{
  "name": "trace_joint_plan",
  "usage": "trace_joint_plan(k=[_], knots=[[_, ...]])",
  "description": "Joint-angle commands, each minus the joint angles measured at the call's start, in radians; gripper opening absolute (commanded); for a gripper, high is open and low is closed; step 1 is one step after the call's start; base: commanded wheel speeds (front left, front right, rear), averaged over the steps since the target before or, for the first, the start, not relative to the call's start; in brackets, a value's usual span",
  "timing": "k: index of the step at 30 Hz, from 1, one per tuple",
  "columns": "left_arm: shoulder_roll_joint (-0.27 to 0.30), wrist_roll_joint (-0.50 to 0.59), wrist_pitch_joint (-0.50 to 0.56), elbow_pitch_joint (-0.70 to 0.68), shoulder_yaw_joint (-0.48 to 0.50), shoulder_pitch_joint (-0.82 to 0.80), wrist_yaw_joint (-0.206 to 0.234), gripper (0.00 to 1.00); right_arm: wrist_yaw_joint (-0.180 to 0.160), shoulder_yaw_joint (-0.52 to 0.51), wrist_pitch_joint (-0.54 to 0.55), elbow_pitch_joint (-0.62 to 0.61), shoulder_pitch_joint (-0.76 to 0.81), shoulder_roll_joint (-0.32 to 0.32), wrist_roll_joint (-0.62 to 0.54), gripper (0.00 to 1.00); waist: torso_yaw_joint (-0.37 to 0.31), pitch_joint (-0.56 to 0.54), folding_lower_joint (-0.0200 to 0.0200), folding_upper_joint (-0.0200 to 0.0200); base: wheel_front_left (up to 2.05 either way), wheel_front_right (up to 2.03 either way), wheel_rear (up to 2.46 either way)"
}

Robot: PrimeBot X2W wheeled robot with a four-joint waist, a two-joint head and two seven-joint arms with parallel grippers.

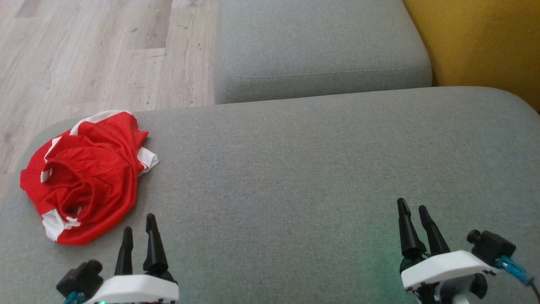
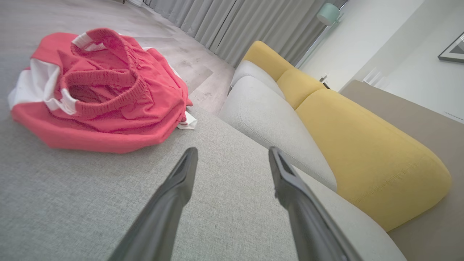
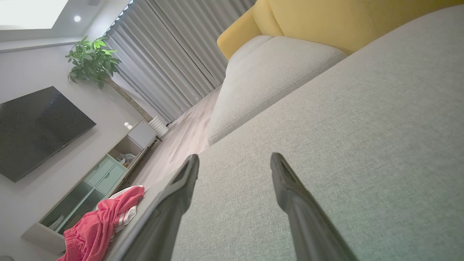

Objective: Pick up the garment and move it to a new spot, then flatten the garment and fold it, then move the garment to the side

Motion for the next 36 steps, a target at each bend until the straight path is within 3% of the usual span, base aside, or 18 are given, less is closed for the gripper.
trace_joint_plan(k=[1,23,36], knots=[[0.005,0.033,-0.016,-0.04,0.009,-0.026,0.008,1.0,0.0,0.021,-0.016,-0.043,-0.033,-0.007,-0.033,1.0,0.0,-0.001,0.0,-0.0001,0.0,0.0,0.0],[0.007,0.3,-0.081,-0.043,-0.022,-0.001,0.062,1.0,-0.001,0.06,-0.081,-0.048,-0.014,-0.008,-0.295,1.0,-0.001,-0.038,0.0,-0.0001,0.0,0.0,0.0],[0.007,0.457,-0.12,-0.042,-0.04,0.012,0.072,1.0,-0.001,0.04,-0.119,-0.033,-0.003,-0.009,-0.455,1.0,-0.007,-0.053,0.0,-0.0001,0.0,0.0,0.0]])
